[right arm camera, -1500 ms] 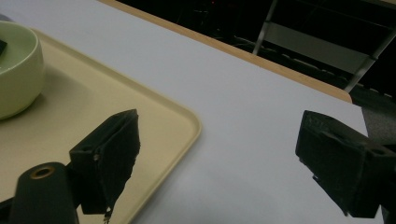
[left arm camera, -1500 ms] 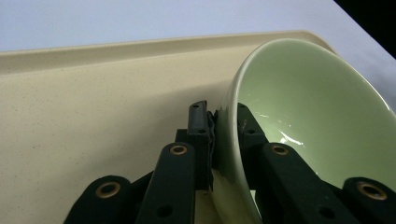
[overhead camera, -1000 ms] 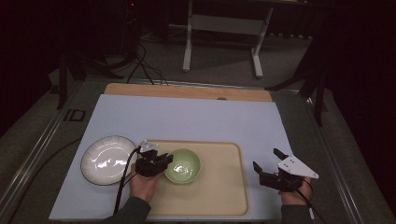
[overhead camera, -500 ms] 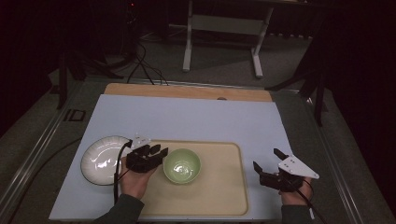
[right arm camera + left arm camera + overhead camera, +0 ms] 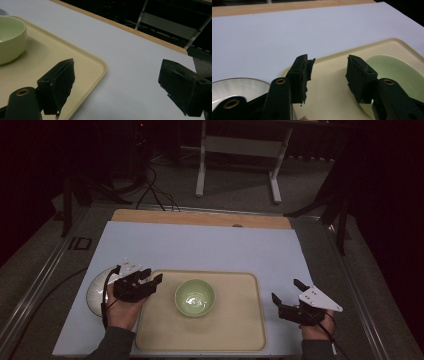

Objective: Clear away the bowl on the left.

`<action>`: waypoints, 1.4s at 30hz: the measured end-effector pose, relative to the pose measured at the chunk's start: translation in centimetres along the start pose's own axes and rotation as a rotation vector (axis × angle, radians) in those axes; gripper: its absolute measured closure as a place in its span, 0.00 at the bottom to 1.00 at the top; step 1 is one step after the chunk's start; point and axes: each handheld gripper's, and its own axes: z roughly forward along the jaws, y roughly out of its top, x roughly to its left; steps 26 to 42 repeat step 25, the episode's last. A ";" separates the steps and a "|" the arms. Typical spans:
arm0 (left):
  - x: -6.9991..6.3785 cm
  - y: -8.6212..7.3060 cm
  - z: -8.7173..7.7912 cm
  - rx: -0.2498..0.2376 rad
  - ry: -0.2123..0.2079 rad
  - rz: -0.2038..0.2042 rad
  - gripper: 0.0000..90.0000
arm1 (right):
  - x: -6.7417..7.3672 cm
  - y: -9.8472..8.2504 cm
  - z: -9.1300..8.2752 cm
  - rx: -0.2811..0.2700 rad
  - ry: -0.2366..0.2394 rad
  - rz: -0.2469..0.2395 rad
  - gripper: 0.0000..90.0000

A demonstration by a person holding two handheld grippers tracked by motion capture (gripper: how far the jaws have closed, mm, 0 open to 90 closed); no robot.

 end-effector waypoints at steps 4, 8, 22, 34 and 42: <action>0.8 0.0 -0.9 -0.022 0.006 0.012 0.51 | -0.1 0.0 -0.1 -0.001 -0.003 0.004 0.15; 1.4 -0.2 -1.7 -0.034 0.056 0.036 0.48 | -0.1 0.0 -0.1 -0.003 -0.002 0.011 0.15; 4.8 -2.0 -3.9 -0.083 0.224 -0.026 0.33 | -0.5 -0.1 -0.5 -0.019 -0.002 0.042 0.15; 5.1 -2.6 -3.6 -0.071 0.251 -0.042 0.33 | -0.5 -0.2 -0.6 -0.017 -0.004 0.042 0.14; 5.1 -2.6 -3.6 -0.071 0.251 -0.042 0.33 | -0.5 -0.2 -0.6 -0.017 -0.004 0.042 0.14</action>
